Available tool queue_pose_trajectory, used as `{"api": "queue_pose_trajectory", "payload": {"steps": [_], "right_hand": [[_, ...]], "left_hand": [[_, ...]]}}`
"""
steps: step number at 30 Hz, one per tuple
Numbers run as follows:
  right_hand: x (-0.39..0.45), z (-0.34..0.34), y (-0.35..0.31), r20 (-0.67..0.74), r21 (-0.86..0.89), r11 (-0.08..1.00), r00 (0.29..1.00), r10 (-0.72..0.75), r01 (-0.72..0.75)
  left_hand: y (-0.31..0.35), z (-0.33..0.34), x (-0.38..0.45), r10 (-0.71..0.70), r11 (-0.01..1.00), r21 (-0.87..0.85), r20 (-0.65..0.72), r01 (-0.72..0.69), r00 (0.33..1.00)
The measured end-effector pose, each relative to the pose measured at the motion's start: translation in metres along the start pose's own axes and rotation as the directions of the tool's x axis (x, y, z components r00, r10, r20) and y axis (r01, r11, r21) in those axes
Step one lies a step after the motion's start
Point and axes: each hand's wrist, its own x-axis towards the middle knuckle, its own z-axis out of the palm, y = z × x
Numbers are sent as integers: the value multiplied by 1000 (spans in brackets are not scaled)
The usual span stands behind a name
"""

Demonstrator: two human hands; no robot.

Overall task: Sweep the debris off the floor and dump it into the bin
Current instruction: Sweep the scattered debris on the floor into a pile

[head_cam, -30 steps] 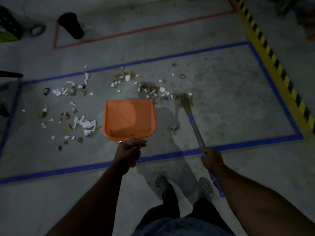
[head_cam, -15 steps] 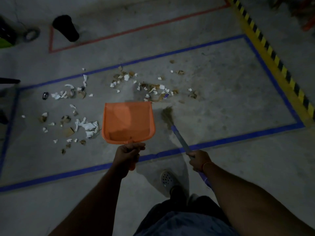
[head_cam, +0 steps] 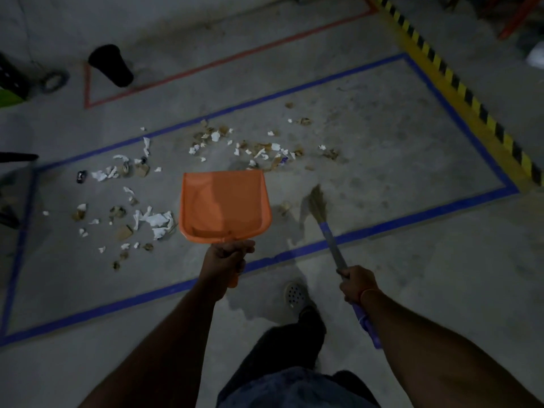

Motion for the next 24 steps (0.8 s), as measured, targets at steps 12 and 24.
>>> {"api": "queue_pose_trajectory", "payload": {"steps": [12, 24], "right_hand": [[6, 34, -107, 243, -211, 915, 925, -291, 343], [98, -96, -123, -57, -9, 987, 985, -162, 162]], "left_hand": [[14, -40, -9, -16, 1000, -18, -100, 14, 995], [88, -3, 113, 28, 997, -66, -11, -28, 1000]]}}
